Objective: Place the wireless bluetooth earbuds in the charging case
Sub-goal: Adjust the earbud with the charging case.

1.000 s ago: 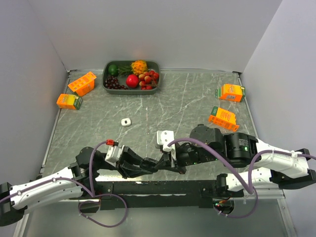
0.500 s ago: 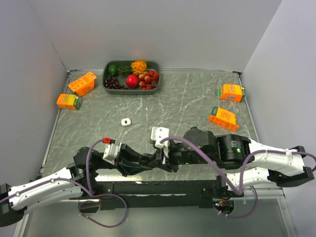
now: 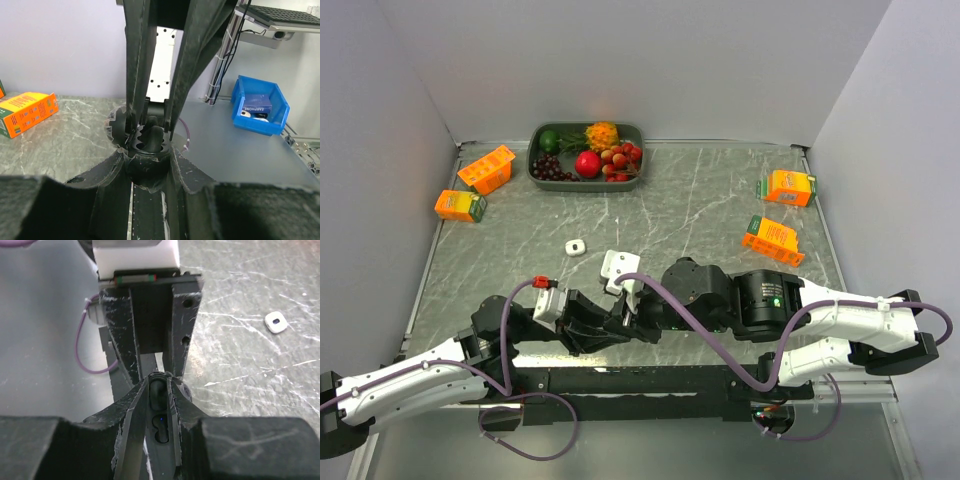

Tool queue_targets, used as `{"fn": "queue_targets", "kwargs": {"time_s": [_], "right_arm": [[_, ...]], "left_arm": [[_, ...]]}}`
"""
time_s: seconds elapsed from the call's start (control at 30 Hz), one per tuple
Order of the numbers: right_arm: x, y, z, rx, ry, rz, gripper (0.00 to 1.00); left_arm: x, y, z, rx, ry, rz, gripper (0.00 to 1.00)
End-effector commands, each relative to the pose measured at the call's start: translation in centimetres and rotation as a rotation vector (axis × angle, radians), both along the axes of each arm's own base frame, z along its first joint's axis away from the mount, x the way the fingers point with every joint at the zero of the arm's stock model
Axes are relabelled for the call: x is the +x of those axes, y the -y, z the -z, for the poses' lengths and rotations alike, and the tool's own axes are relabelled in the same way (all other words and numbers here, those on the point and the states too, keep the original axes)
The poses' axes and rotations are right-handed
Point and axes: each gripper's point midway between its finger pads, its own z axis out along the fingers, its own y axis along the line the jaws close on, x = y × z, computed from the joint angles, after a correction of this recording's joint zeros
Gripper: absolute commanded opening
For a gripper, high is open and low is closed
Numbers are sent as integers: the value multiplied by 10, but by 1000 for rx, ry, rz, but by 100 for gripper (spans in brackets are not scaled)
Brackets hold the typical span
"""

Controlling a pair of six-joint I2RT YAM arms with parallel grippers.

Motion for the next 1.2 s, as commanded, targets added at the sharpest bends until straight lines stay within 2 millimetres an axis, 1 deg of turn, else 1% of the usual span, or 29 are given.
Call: {"fn": "queue_targets", "kwargs": {"time_s": [0.0, 0.4, 0.47, 0.57, 0.6, 0.63, 0.67, 0.7, 0.77, 0.8, 0.9, 1.17], "right_arm": [[9, 6, -19, 34, 22, 64, 28], [7, 10, -14, -27, 27, 44, 25], [9, 13, -13, -31, 28, 58, 24], [8, 23, -18, -8, 34, 53, 23], [7, 26, -19, -3, 35, 44, 22], [5, 34, -21, 11, 37, 32, 23], [1, 36, -23, 31, 33, 11, 23], [-4, 38, -22, 39, 25, -20, 23], [-9, 45, -18, 35, 13, -44, 23], [-15, 45, -16, 30, 1, -70, 22], [-20, 47, -10, 21, -14, -96, 22], [-24, 44, -7, 22, -26, -119, 21]], "left_arm": [[-1, -5, -25, -60, 39, -9, 1], [4, -5, -25, -49, 30, -37, 1], [3, -5, -25, -52, 32, -33, 1], [3, -6, -26, -54, 35, -37, 1], [3, -7, -27, -56, 36, -37, 1], [2, -7, -27, -58, 35, -36, 1], [3, -8, -27, -58, 35, -39, 1], [2, -9, -27, -60, 35, -36, 1], [1, -9, -27, -62, 39, -35, 1], [1, -10, -28, -66, 42, -39, 1], [2, -10, -31, -77, 49, -41, 1], [1, -8, -35, -87, 50, -32, 1]]}}
